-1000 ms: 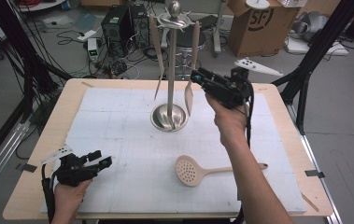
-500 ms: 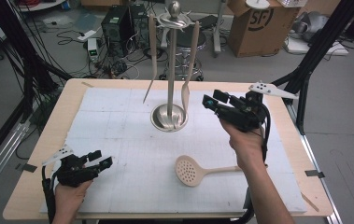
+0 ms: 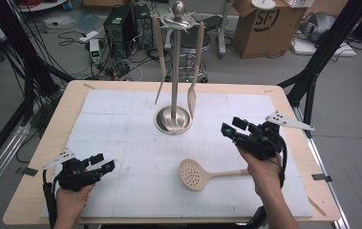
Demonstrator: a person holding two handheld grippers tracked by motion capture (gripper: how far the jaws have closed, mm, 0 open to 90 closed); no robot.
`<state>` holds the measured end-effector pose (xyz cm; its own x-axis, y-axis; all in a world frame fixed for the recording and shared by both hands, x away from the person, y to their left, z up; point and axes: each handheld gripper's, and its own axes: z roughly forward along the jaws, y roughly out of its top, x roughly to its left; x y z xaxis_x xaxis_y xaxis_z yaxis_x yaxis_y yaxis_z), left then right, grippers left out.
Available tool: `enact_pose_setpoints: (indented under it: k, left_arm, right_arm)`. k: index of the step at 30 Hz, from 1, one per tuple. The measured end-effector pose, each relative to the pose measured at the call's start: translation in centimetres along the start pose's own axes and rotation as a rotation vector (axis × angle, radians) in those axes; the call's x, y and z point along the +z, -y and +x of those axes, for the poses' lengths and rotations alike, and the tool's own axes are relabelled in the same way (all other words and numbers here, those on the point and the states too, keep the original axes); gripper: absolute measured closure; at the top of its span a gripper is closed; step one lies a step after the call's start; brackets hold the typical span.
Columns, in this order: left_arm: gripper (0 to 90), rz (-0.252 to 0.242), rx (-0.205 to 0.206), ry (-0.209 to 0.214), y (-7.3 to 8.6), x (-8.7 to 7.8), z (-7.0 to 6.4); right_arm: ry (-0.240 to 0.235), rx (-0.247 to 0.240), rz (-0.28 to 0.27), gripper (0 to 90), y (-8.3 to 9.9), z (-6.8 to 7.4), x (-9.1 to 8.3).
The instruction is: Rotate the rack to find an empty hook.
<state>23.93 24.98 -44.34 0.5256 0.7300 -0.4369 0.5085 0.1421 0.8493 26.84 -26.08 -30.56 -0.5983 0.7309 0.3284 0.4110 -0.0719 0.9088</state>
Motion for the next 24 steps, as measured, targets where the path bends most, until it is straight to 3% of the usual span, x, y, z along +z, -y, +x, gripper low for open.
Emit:
enact_pose_setpoints:
  k: [11,24]
  left_arm:
    - [28.2,-0.002,0.003,0.001,0.0,0.2,-0.1]
    - [27.7,-0.011,0.004,0.002,0.0,0.1,-0.2]
  right_arm:
    - [0.037,0.052,0.034,40.5,3.7,-2.1,-2.1]
    - [0.082,0.082,0.059,40.6,6.6,-3.7,-4.5]
